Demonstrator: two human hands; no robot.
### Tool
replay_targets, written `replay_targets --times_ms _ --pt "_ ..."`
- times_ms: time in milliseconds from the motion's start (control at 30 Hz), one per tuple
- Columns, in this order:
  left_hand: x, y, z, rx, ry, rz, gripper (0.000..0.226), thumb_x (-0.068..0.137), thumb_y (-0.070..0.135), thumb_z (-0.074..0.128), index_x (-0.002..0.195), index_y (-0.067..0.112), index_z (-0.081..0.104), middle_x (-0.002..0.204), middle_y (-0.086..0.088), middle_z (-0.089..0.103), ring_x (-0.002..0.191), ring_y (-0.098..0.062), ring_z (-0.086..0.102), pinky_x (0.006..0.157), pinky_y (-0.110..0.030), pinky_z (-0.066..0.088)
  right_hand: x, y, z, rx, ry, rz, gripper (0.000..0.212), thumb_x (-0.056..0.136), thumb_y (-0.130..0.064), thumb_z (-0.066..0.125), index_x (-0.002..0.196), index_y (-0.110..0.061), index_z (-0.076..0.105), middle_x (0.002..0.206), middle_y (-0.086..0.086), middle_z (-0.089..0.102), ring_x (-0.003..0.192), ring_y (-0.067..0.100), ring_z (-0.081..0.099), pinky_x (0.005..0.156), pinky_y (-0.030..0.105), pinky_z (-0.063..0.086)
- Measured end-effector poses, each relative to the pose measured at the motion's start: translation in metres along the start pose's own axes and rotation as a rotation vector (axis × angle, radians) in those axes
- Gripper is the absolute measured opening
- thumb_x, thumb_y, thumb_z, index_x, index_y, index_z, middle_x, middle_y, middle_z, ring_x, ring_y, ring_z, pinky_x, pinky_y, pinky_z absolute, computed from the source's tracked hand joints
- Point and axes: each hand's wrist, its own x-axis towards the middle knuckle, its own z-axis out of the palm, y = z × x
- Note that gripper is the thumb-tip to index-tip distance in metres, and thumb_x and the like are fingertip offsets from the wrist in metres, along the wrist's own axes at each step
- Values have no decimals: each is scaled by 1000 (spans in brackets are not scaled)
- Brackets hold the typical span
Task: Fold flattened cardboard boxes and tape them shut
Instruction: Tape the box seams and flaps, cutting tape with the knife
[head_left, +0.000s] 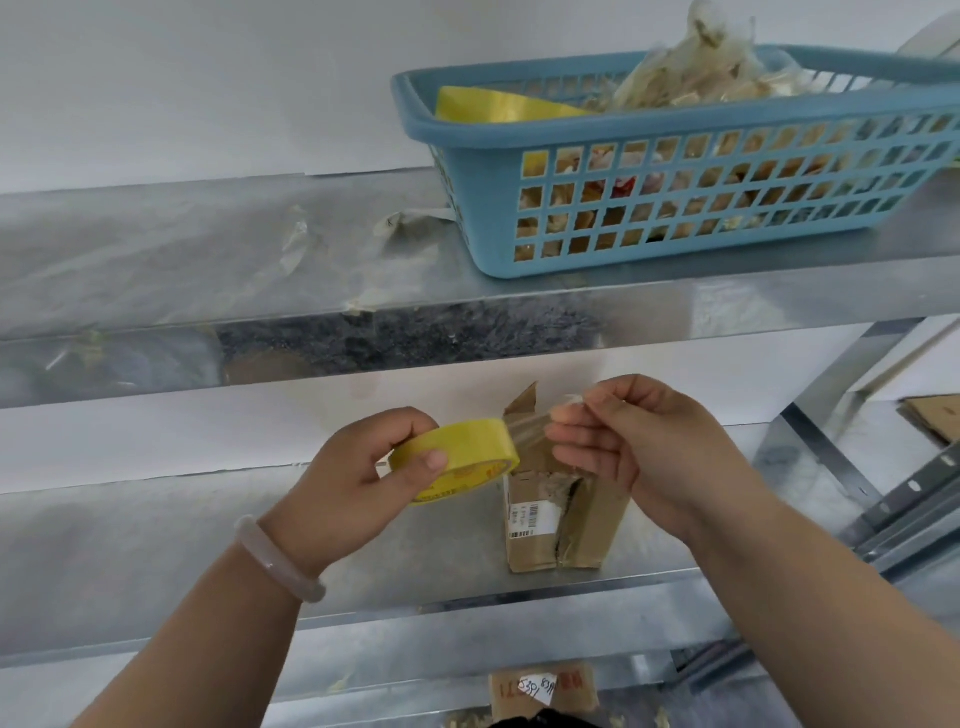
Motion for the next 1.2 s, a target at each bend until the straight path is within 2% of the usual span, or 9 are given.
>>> replay_targets --times_ms 67,167,267,333,467,567,667,900,1200 --pt "3 6 1 122 30 7 31 80 58 51 77 28 57 69 7 57 64 -10 53 56 -20 40 0 0 -6 -4 38 -39 15 100 -7 49 86 -4 55 75 14 73 74 25 74 62 31 60" --pt "6 10 4 484 82 8 41 74 72 47 67 32 51 57 8 51 56 -11 51 49 -23 36 -2 -2 -20 -1 95 -70 15 99 -6 49 85 -4 54 70 11 71 68 23 73 60 30 60" --pt "7 8 10 687 131 85 47 76 75 44 64 30 52 48 13 39 49 -7 44 55 -24 31 -6 1 -33 6 130 -52 15 99 -6 50 84 -5 54 66 10 69 63 21 71 59 30 60" --pt "5 4 16 656 120 151 43 84 67 44 67 29 54 51 14 40 52 -5 44 67 -28 33 -7 3 -42 62 148 -35 17 99 -6 50 82 -6 54 65 10 68 60 20 70 60 31 61" --pt "1 5 17 325 68 145 26 89 47 45 72 29 54 64 10 51 66 -10 50 75 -29 34 -5 3 -63 115 184 -32 15 97 -5 52 83 -7 56 66 11 68 59 19 69 61 32 61" --pt "1 1 18 600 107 212 34 84 56 51 73 25 60 63 16 54 61 -6 50 81 -33 38 -6 4 -77 77 215 -80 12 96 -3 53 85 -8 57 66 12 68 61 21 69 62 31 60" --pt "0 -5 19 784 130 242 44 81 65 49 74 24 66 64 13 59 59 -14 55 76 -31 40 -8 7 -86 -14 216 -126 11 97 0 52 92 -8 57 66 13 66 64 23 69 65 31 60" --pt "5 -12 31 846 112 175 47 82 67 45 88 30 72 72 14 65 66 -14 61 80 -33 41 -2 22 -94 -51 286 -83 7 97 -1 54 98 -7 56 70 16 68 68 25 70 68 35 62" --pt "9 -24 40 813 70 105 47 84 69 39 87 33 68 69 16 61 65 -11 60 75 -33 42 10 34 -101 -57 303 -40 8 98 -1 52 100 -9 55 70 14 68 70 24 69 70 35 62"
